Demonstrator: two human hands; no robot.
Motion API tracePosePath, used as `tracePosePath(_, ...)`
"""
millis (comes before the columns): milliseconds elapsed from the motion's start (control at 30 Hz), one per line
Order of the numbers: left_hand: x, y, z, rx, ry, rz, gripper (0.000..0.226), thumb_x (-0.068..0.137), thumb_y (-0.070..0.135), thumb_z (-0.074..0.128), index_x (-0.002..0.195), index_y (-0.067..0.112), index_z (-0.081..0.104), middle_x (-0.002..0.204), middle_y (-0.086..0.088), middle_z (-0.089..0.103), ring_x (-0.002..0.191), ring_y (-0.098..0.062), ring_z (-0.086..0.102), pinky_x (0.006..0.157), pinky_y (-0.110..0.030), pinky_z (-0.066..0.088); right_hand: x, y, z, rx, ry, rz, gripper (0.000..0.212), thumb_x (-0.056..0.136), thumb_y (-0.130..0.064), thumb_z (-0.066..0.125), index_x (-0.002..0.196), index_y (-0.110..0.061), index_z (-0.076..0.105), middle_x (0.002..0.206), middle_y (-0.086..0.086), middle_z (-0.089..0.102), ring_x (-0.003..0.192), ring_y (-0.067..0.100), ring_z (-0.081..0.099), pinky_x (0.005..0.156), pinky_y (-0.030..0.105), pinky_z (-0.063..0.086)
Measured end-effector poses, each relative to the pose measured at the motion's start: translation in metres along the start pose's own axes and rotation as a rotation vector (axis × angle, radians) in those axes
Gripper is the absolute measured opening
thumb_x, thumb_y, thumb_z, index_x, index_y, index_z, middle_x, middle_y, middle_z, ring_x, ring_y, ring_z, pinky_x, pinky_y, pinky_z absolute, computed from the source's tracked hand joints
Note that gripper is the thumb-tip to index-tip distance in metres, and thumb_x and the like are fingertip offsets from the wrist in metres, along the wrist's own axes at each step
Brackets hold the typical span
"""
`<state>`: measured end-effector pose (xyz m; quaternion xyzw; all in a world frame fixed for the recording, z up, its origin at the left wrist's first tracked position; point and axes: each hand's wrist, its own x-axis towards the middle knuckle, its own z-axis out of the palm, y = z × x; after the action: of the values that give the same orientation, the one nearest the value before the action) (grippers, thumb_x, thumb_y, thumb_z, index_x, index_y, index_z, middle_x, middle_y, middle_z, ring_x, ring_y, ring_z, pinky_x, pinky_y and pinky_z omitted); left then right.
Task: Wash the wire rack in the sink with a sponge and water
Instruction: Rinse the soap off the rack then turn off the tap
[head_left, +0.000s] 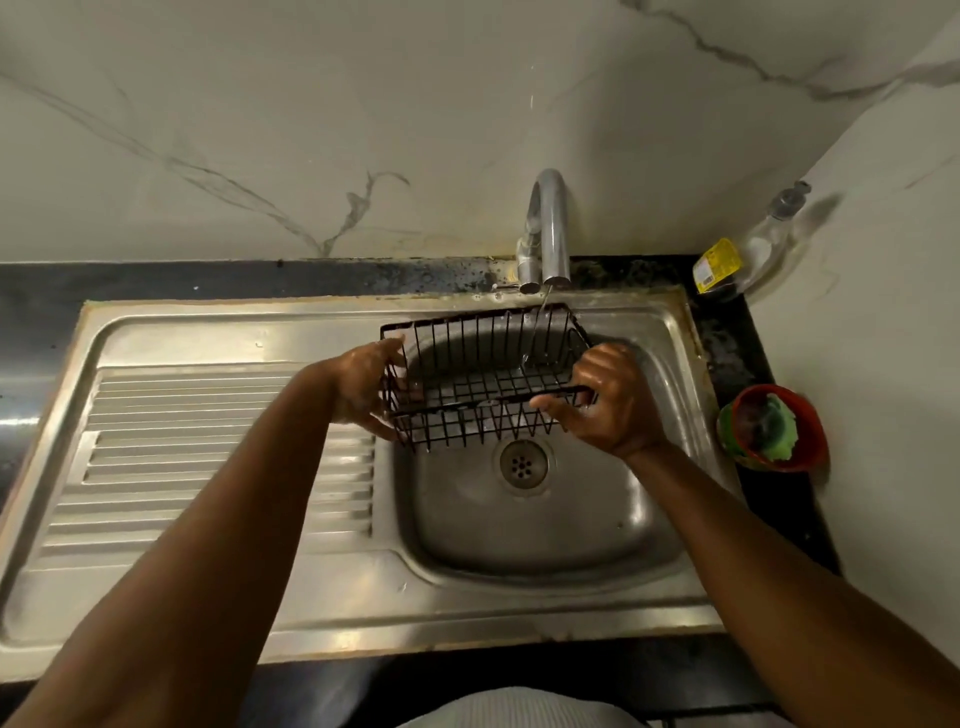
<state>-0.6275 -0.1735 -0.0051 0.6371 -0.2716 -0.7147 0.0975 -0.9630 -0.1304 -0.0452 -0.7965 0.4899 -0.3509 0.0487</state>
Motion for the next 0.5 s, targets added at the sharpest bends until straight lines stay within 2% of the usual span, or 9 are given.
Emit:
tracePosePath(67, 0.002, 0.003, 0.008, 0.065, -0.077, -0.045, 0.032, 0.107, 0.039, 0.05, 0.131, 0.02, 0.061, 0.135, -0.025, 0.062, 0.118, -0.05, 0.062, 0.097, -0.066, 0.054, 0.007, -0.001, -0.014, 0.019, 0.019, 0.12, 0.06, 0.074, -0.063, 0.081, 0.056, -0.034, 0.031, 0.056, -0.019, 0.029, 0.054, 0.003, 0.032, 0.074, 0.029, 0.036)
tracePosePath(133, 0.005, 0.005, 0.017, 0.047, -0.113, -0.109, 0.045, 0.104, 0.044, 0.048, 0.137, 0.015, 0.057, 0.131, -0.026, 0.062, 0.122, -0.05, 0.058, 0.107, -0.065, 0.047, 0.009, -0.002, -0.021, 0.077, -0.017, 0.356, 0.06, 0.069, -0.067, 0.083, 0.053, -0.039, 0.033, 0.051, -0.024, 0.035, 0.053, -0.009, 0.038, 0.07, 0.022, 0.037)
tracePosePath(200, 0.008, 0.006, 0.026, 0.063, -0.137, -0.176, 0.061, 0.102, 0.062, 0.039, 0.132, 0.013, 0.058, 0.127, -0.026, 0.062, 0.128, -0.055, 0.051, 0.114, -0.065, 0.038, 0.011, 0.002, -0.023, 0.267, -0.066, 0.598, 0.043, 0.064, -0.065, 0.088, 0.056, -0.036, 0.057, 0.052, -0.021, 0.057, 0.056, -0.008, 0.056, 0.062, 0.016, 0.045)
tracePosePath(267, 0.014, 0.006, 0.032, 0.166, -0.115, -0.233, 0.071, 0.1, 0.072, 0.03, 0.129, 0.013, 0.059, 0.132, -0.026, 0.06, 0.13, -0.058, 0.048, 0.113, -0.066, 0.037, 0.015, 0.012, -0.022, 0.414, -0.154, 0.738, 0.033, 0.063, -0.059, 0.091, 0.068, -0.032, 0.073, 0.064, -0.022, 0.069, 0.064, -0.006, 0.066, 0.063, 0.015, 0.05)
tracePosePath(300, 0.018, 0.005, 0.033, 0.236, -0.086, -0.249, 0.073, 0.102, 0.071, 0.029, 0.134, 0.012, 0.059, 0.14, -0.027, 0.057, 0.13, -0.058, 0.048, 0.113, -0.069, 0.036, 0.018, 0.017, -0.023, 0.444, -0.212, 0.793, 0.036, 0.064, -0.059, 0.091, 0.064, -0.03, 0.071, 0.06, -0.02, 0.066, 0.059, -0.004, 0.063, 0.062, 0.017, 0.048)
tracePosePath(367, 0.023, 0.001, 0.036, 0.306, -0.044, -0.243, 0.07, 0.106, 0.064, 0.03, 0.145, 0.01, 0.054, 0.151, -0.025, 0.05, 0.136, -0.057, 0.045, 0.113, -0.071, 0.035, 0.025, 0.029, -0.023, 0.497, -0.316, 0.888, 0.057, 0.063, -0.062, 0.09, 0.051, -0.025, 0.048, 0.052, -0.013, 0.044, 0.049, 0.009, 0.044, 0.061, 0.025, 0.04)
tracePosePath(400, 0.026, -0.003, 0.039, 0.28, -0.026, -0.174, 0.064, 0.108, 0.058, 0.033, 0.146, 0.011, 0.053, 0.151, -0.023, 0.051, 0.137, -0.054, 0.046, 0.111, -0.07, 0.039, 0.028, 0.032, -0.024, 0.52, -0.359, 0.926, 0.062, 0.063, -0.062, 0.089, 0.053, -0.026, 0.04, 0.055, -0.008, 0.037, 0.052, 0.012, 0.037, 0.064, 0.027, 0.038)
tracePosePath(433, 0.029, -0.007, 0.042, 0.218, 0.002, -0.049, 0.056, 0.11, 0.053, 0.035, 0.144, 0.014, 0.054, 0.149, -0.021, 0.055, 0.134, -0.049, 0.051, 0.105, -0.065, 0.046, 0.029, 0.036, -0.024, 0.535, -0.39, 0.967, 0.061, 0.064, -0.063, 0.089, 0.057, -0.025, 0.041, 0.06, -0.005, 0.036, 0.055, 0.012, 0.036, 0.067, 0.028, 0.039)
tracePosePath(500, 0.034, -0.014, 0.054, 0.059, 0.071, 0.247, 0.048, 0.112, 0.051, 0.033, 0.134, 0.017, 0.058, 0.132, -0.019, 0.066, 0.117, -0.036, 0.064, 0.086, -0.044, 0.056, 0.032, 0.042, -0.024, 0.579, -0.432, 1.043, 0.052, 0.069, -0.063, 0.086, 0.071, -0.018, 0.061, 0.073, 0.002, 0.055, 0.065, 0.012, 0.049, 0.071, 0.028, 0.044)
